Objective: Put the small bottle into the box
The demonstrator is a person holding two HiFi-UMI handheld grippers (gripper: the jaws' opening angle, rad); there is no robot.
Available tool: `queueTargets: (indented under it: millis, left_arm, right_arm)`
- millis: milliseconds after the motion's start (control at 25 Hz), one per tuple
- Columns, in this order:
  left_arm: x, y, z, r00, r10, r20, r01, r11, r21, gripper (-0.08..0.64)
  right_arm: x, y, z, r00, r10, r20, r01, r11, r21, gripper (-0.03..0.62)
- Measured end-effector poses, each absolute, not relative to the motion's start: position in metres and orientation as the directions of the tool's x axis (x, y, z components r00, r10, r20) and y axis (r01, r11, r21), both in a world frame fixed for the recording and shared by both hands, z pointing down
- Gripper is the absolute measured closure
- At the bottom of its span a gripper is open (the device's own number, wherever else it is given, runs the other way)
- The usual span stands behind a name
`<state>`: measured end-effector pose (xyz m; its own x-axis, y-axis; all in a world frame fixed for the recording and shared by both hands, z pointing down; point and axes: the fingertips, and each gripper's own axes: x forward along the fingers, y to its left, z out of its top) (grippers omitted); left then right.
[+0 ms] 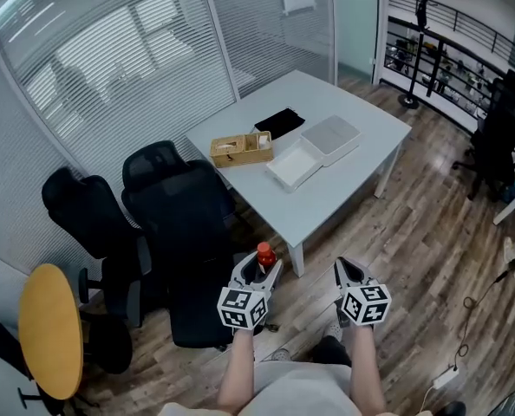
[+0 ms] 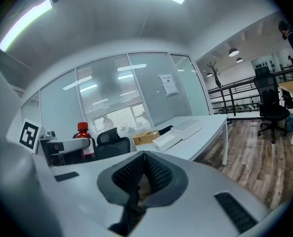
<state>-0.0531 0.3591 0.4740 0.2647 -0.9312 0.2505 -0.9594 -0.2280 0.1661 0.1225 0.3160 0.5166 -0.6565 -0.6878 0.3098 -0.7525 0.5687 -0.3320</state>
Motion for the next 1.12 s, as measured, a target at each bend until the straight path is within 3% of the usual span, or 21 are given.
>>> queueTargets:
  millis: [280, 480, 720, 1120]
  left_arm:
    - [-0.020, 0.300, 0.462, 0.231, -0.944, 0.235, -0.966, -0.194, 0.170, 0.324]
    - [-0.001, 0.264, 0.470, 0.199, -0.947, 0.254, -0.971, -0.155, 0.182, 0.324]
    - [0.024, 0.248, 0.479, 0.197, -0.942, 0.272, -0.970, -0.147, 0.193, 0.324]
    - [0.014, 0.234, 0.489, 0.172, -0.940, 0.294, -0.972, -0.114, 0.206, 0.322]
  right_arm:
    - [0.163, 0.249, 0.512, -0.675, -0.668, 0.313, -0.736, 0.583, -0.343, 0.575]
    - [0.184, 0.216, 0.522, -0.688, -0.617, 0.382, -0.723, 0.628, -0.289, 0.575]
    - [0.211, 0.190, 0.533, -0.698, -0.604, 0.385, -0.716, 0.607, -0.346, 0.575]
    - [0.197, 0.175, 0.554, -0.727, -0.553, 0.406, -0.685, 0.619, -0.384, 0.575]
